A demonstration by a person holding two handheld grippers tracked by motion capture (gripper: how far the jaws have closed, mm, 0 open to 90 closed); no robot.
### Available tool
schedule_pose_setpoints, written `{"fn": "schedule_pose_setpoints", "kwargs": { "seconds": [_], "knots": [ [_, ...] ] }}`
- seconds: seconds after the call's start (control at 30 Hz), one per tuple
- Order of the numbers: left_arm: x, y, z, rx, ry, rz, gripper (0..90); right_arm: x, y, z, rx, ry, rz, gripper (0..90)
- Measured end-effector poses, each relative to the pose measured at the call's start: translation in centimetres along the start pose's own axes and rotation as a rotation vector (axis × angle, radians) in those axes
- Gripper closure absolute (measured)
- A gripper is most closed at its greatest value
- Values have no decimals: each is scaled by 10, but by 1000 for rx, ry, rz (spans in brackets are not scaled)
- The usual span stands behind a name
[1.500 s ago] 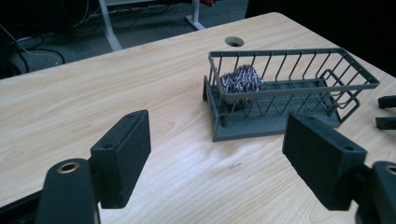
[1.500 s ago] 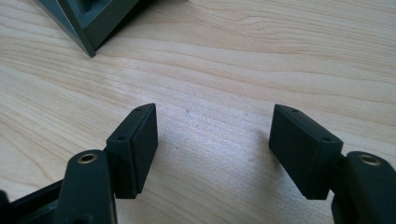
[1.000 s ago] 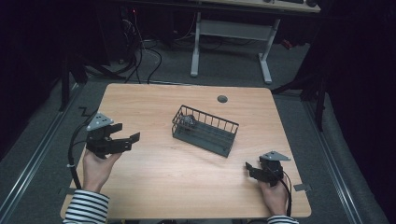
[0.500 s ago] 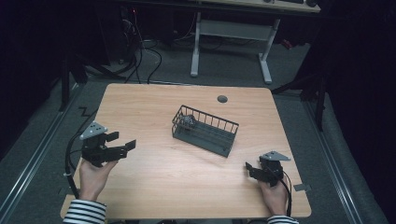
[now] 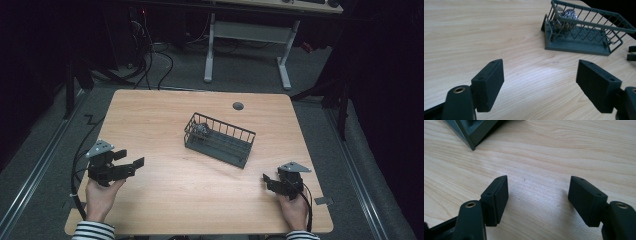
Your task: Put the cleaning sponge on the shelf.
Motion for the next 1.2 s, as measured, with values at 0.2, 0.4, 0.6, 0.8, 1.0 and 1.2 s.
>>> {"fn": "schedule_pose_setpoints", "kwargs": {
  "seconds": [0.2, 0.4, 0.6, 0.8, 1.0, 1.2],
  "knots": [
    [1, 3, 9, 21, -25, 7, 238, 0, 0, 0, 0, 0, 0, 328],
    [0, 8, 17, 34, -31, 5, 238, 0, 0, 0, 0, 0, 0, 328],
    [-3, 14, 23, 66, -8, 10, 236, 0, 0, 0, 0, 0, 0, 328],
    [-5, 21, 30, 102, 8, 1, 236, 0, 0, 0, 0, 0, 0, 328],
    [-4, 28, 38, 131, 22, -27, 239, 0, 0, 0, 0, 0, 0, 328],
    [-1, 33, 45, 143, 22, -39, 239, 0, 0, 0, 0, 0, 0, 328]
  ]
}}
Point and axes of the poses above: each handheld gripper's, and its own axes: y roughly forward along the jaws, z roughly out of its underside, x roughly to its left, the point moved 6 cm from there along y, roughly forward along the jaws, and after that the axes turned 2 degrees about y, right-handed, at the moved point
